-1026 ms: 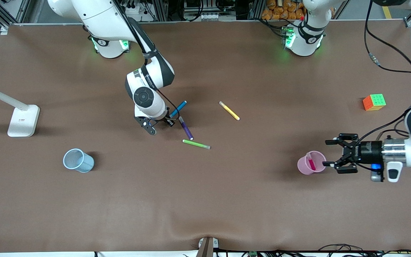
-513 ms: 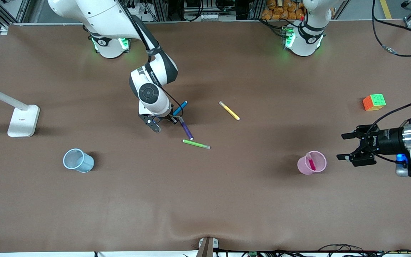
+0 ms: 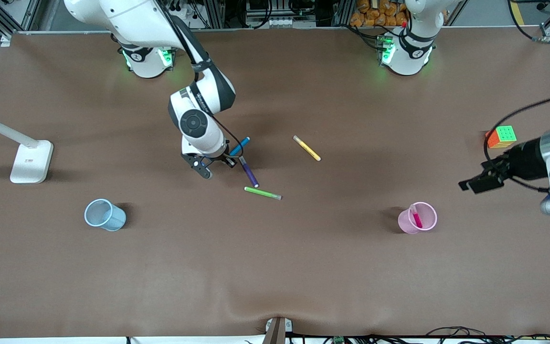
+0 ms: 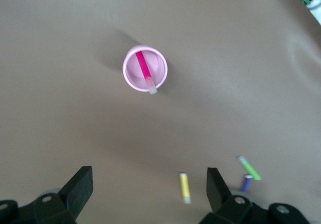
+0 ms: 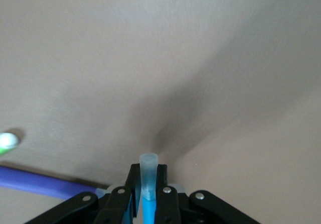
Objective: Place pink and blue markers in matching cups
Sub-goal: 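Lift the blue marker with the right gripper while the left gripper withdraws, then carry the blue marker with the right gripper over the light blue cup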
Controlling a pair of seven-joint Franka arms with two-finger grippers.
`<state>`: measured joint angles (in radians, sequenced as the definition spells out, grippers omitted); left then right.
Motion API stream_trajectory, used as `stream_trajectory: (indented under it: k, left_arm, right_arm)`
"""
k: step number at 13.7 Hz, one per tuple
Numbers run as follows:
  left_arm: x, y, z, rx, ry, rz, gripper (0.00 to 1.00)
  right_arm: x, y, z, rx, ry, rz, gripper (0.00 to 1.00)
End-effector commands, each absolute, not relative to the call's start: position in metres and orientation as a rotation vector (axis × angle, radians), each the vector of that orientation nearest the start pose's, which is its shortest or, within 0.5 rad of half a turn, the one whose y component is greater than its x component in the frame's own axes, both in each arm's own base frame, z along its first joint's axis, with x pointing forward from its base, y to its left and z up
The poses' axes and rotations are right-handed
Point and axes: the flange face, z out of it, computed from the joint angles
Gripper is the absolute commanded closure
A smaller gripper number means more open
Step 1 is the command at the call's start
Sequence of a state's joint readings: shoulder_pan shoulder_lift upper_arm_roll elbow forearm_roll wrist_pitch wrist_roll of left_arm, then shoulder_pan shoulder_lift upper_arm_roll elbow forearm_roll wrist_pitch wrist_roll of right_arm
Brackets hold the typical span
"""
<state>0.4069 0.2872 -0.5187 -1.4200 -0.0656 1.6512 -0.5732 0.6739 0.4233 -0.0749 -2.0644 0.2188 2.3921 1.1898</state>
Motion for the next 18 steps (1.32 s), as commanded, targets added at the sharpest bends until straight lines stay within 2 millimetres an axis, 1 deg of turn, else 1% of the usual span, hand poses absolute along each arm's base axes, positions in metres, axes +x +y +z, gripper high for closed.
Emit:
stream_trajectory:
  k: [1, 2, 3, 4, 5, 6, 7, 8, 9, 10, 11, 13, 15, 17, 18]
  left_arm:
    - [0.616, -0.023, 0.579, -3.183, -0.414, 0.027, 0.0]
    - [0.615, -0.02, 0.584, -3.156, -0.328, 0.007, 0.0]
    - [0.608, -0.021, 0.594, -3.12, -0.288, -0.012, 0.0]
    - [0.604, -0.023, 0.6, -3.098, -0.276, -0.016, 0.0]
    - [0.6, -0.025, 0.601, -3.093, -0.269, 0.016, 0.0]
    - [0.596, -0.025, 0.604, -3.086, -0.27, 0.037, 0.0]
    - [0.59, -0.027, 0.614, -3.08, -0.27, 0.016, 0.0]
    - [0.578, -0.035, 0.632, -3.069, -0.256, -0.03, 0.0]
    - [0.573, -0.038, 0.636, -3.067, -0.252, -0.033, 0.0]
    - [0.563, -0.043, 0.637, -3.049, -0.253, -0.03, 0.0]
    - [0.548, -0.044, 0.637, -3.038, -0.262, -0.021, 0.0]
    - [0.523, -0.044, 0.638, -3.075, -0.291, 0.004, 0.0]
    - [0.506, -0.05, 0.638, -3.079, -0.287, 0.005, 0.0]
    - [0.493, -0.045, 0.635, -3.085, -0.294, -0.002, 0.0]
    - [0.487, -0.045, 0.636, -3.086, -0.294, -0.025, 0.0]
  right_arm:
    - [0.503, 0.313, 0.266, -2.91, 1.141, 0.21, 1.0]
    - [0.515, 0.305, 0.283, -2.934, 1.128, 0.171, 1.0]
    - [0.529, 0.299, 0.301, -2.948, 1.132, 0.143, 1.0]
    - [0.544, 0.29, 0.319, -2.946, 1.15, 0.134, 1.0]
    - [0.56, 0.279, 0.337, -2.941, 1.152, 0.11, 1.0]
    - [0.574, 0.264, 0.352, -2.943, 1.133, 0.083, 1.0]
    - [0.586, 0.25, 0.363, -2.949, 1.095, 0.05, 1.0]
    - [0.597, 0.232, 0.374, -2.953, 1.073, 0.013, 1.0]
    - [0.608, 0.214, 0.384, -2.964, 1.041, -0.027, 1.0]
    - [0.617, 0.191, 0.391, -2.981, 1.003, -0.058, 1.0]
    - [0.626, 0.165, 0.396, -3.004, 0.967, -0.086, 1.0]
    - [0.64, 0.119, 0.409, -3.047, 0.898, -0.143, 1.0]
    - [0.647, 0.083, 0.417, -3.144, 0.804, -0.212, 1.0]
    - [0.655, 0.042, 0.432, -3.257, 0.752, -0.308, 1.0]
    - [0.658, 0.03, 0.434, -3.276, 0.756, -0.325, 1.0]
